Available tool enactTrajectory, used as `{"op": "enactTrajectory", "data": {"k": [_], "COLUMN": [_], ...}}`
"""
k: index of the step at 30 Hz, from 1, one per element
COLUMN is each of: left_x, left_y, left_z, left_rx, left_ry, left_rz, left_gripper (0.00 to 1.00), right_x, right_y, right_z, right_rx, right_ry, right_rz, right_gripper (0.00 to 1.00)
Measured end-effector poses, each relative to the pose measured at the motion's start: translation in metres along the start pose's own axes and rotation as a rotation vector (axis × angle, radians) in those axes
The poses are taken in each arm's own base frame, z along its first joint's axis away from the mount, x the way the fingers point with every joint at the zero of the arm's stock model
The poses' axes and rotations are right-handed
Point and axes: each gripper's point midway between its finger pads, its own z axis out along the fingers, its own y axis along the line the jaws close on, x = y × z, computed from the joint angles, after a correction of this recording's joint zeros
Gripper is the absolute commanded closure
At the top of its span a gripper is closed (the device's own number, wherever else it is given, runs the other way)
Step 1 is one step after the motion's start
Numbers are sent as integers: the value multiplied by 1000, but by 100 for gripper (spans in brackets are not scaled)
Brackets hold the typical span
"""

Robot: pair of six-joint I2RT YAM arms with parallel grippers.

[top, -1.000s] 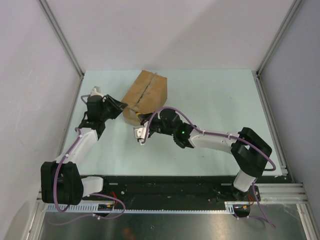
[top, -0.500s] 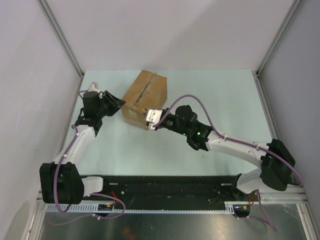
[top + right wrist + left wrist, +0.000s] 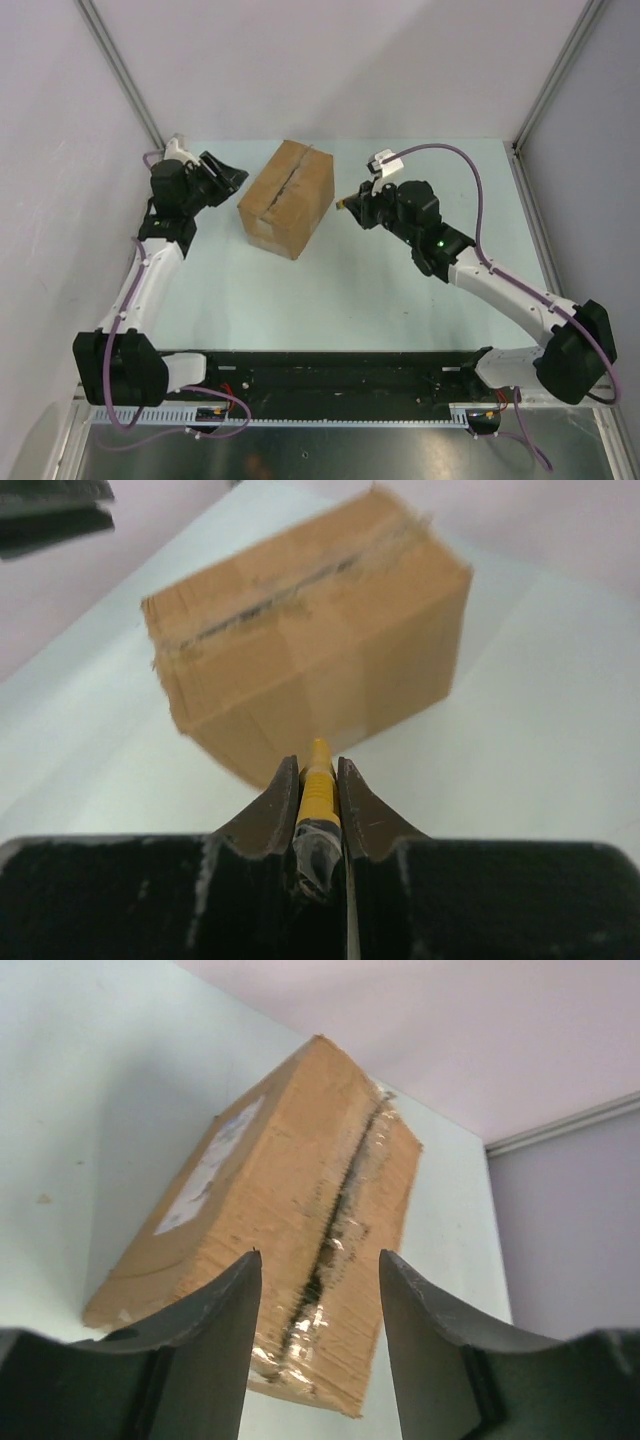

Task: Unpack the express box

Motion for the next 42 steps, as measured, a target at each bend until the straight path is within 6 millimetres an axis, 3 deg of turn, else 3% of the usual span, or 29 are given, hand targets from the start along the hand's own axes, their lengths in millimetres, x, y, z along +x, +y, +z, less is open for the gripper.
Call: {"op": "enactTrajectory", "data": {"k": [5, 9, 14, 18, 20, 23, 24, 25, 29, 30, 36, 38, 42], "left_x": [-2, 12, 28, 30, 34, 43, 47, 51, 61, 63, 78, 86, 100], "left_y": [35, 66, 74, 69, 66, 62, 60, 58, 46, 44, 34, 35, 37], "left_z": [13, 27, 42, 53, 56, 58, 59, 59, 57, 57, 51, 48, 42], "left_rx": [-132, -221, -210, -165, -137, -93, -77, -57, 24, 46, 126, 135, 146], "left_ry": [-21, 28, 119, 157, 180, 226, 242, 262, 316, 330, 395, 414, 436], "left_rz": [47, 76, 100, 114, 117, 112, 108, 101, 86, 81, 60, 52, 38], "left_gripper": [37, 33, 31, 32, 33, 34, 36, 37, 45, 47, 48, 47, 48], "right_x": [65, 123, 187, 225, 236, 243, 243, 243, 243, 242, 226, 210, 155], "right_y": [-5, -1, 21, 30, 27, 13, 7, 0, -21, -26, -61, -70, -82], "right_z": [2, 0, -8, -18, -20, -16, -14, -11, -5, -3, -2, -3, 8], "right_rx": [-73, -157, -329, -381, -361, -302, -275, -248, -147, -118, 106, 161, 229], "right_ry": [245, 465, 707, 850, 892, 901, 896, 890, 880, 878, 823, 779, 647], "right_rz": [199, 355, 541, 636, 661, 672, 670, 664, 632, 619, 511, 473, 393], "right_gripper": [100, 99, 93, 60, 54, 42, 26, 19, 9, 1, 0, 0, 0]}}
